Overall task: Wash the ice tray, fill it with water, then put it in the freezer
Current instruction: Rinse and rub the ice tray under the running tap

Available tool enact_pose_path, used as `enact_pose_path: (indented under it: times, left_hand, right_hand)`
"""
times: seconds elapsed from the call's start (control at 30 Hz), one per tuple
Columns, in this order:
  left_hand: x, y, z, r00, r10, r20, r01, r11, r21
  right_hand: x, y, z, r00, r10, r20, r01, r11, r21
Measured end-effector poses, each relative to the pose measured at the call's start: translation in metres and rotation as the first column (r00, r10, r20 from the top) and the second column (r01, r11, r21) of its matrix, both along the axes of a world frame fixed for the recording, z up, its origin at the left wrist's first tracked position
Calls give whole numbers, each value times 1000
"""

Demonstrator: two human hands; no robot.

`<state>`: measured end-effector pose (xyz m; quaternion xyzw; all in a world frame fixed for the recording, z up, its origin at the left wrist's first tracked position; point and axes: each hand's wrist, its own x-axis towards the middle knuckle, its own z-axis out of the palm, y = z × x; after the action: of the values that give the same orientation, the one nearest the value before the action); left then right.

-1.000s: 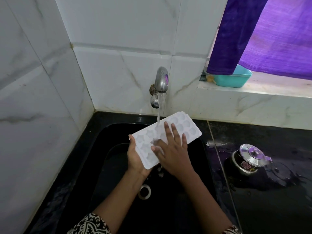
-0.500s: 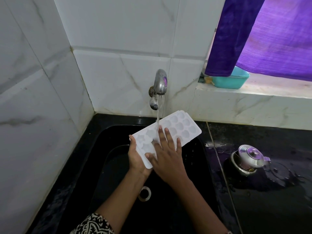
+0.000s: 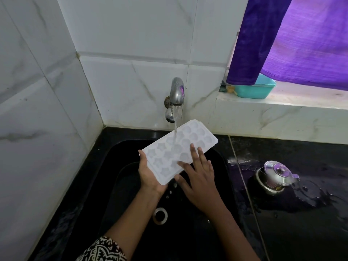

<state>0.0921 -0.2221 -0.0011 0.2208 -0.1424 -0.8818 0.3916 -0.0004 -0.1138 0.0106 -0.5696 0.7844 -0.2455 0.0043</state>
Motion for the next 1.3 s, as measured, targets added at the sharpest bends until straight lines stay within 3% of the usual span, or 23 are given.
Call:
enact_pose_path:
  times: [0.17,0.3,0.37,0.5,0.63,0.77,0.9,1.03,1.13,1.2,1.3]
  left_hand:
    - [0,1,3,1000,-1,20,1,1000,19]
    - [6,-2,1,1000,-8,9,8,1000,24]
    - [7,1,0,1000,-26,-7,26,999,24]
    - [5,6,2,999,-37,-2,37,999,27]
    - [7,-1,-1,999,-29,16,29,1000,2]
    - [2,4,-2,1000,-25,12,25,1000,6]
    - [6,-4,-4,1000,-8,16,8,1000,-2]
    - [6,3,-6,1000,-11,22,11,1000,7]
    - [8,-2,-4,1000,-7,18,7,1000,8]
    - [10,-4,-4,1000,-3,22,3,1000,12]
    - [7,1,-3,1000,-10,17,10,1000,19]
  right_hand:
    - [8,-19,1,995,-42,-94,41,999,-15]
    - [13,-21,8,991,63,-119,-47,990,133]
    - [8,-21,10,995,38,-96,-20,983,184]
    - [20,-24,4,978,-33,-206,40,999,31]
    - [7,-18,0,996,22,-84,-8,986,164]
    - [13,-24,0,982,-46,-184,51,998,24]
    - [11,-19,-1,996,17,-93,-5,993,122]
    - [14,-25,4,995,-10,-100,17,998,69]
    - [18,-24,4,997,36,-61,-27,989,146]
    - [10,-23,5,996,49,-73,-36,985,170]
    - [12,-27,4,988,0,-154,12,997,79]
